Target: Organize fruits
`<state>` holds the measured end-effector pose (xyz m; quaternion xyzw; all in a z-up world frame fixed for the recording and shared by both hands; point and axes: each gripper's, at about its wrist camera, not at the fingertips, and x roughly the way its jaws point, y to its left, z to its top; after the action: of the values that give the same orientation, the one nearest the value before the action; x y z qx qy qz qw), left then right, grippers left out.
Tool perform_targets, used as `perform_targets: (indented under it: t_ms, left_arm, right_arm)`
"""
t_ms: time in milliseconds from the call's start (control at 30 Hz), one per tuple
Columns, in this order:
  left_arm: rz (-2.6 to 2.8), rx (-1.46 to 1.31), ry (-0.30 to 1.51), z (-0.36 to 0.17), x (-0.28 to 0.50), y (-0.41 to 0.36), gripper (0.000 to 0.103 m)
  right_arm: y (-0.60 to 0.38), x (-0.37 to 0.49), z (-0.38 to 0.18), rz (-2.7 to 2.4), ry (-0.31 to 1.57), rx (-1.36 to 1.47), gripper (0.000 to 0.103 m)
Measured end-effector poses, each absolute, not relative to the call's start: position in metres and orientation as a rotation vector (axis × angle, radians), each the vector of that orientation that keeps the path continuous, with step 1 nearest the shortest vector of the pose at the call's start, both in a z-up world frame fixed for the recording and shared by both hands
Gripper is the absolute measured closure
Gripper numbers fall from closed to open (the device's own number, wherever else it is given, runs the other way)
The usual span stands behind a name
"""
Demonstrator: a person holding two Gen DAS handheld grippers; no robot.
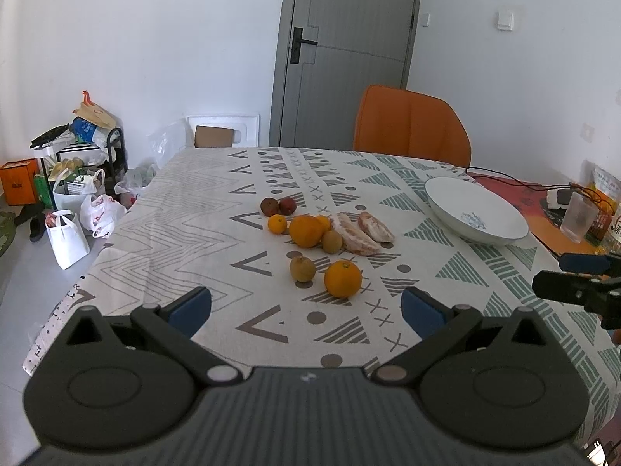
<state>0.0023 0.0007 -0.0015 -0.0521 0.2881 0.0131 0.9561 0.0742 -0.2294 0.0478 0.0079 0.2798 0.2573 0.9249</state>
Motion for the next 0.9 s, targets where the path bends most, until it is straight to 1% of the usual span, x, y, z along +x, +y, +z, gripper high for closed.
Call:
perform_targets:
  t_ms: [900]
  left_arm:
    - [0.024, -0.104, 0.582, -0.0018, 0.0027, 0.0003, 0.0]
  right_arm:
    - [-0.2283, 0.0744, 0.0477, 0.519, 0.571, -0.004, 0.0]
